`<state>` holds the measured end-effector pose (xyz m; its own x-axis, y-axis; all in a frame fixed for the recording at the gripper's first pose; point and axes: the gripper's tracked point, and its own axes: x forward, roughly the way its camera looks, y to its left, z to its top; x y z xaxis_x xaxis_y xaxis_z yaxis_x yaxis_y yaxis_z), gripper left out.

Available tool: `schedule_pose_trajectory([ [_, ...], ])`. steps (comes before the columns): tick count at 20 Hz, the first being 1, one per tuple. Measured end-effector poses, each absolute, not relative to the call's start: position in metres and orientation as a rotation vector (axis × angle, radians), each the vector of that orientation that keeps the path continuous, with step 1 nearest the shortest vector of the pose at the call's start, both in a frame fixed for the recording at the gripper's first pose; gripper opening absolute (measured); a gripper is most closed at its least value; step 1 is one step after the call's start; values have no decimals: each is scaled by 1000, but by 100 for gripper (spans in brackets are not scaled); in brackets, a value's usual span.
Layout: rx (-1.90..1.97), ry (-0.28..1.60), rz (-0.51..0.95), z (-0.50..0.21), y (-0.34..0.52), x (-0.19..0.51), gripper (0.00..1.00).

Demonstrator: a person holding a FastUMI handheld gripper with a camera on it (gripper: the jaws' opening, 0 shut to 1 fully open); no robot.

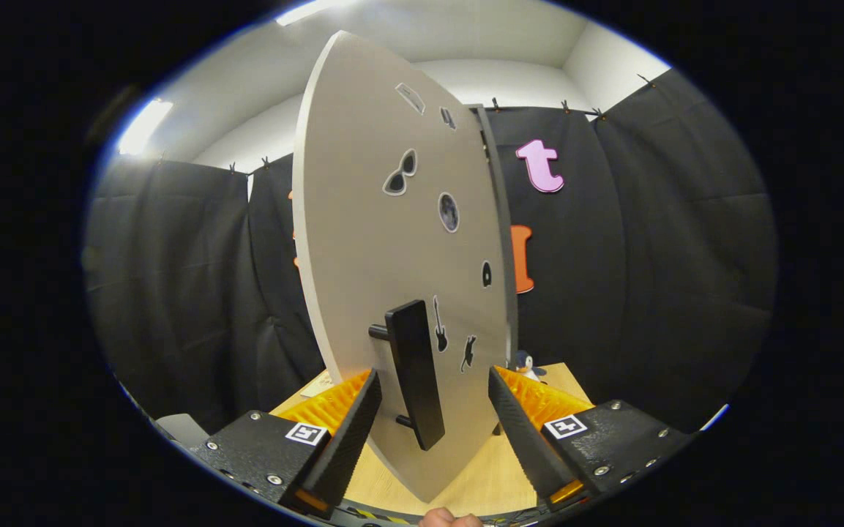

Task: Open the shoe cabinet door, grab the shoes and put them into the shoe cabinet, then close the shoe cabinet door.

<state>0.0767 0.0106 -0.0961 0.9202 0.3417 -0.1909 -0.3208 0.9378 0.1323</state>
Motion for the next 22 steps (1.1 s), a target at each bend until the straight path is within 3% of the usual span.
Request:
schedule_pose_trajectory([
  [11, 149, 217, 410, -108, 147, 160, 94],
  [22, 17, 188, 286, -107, 162, 180, 95],
])
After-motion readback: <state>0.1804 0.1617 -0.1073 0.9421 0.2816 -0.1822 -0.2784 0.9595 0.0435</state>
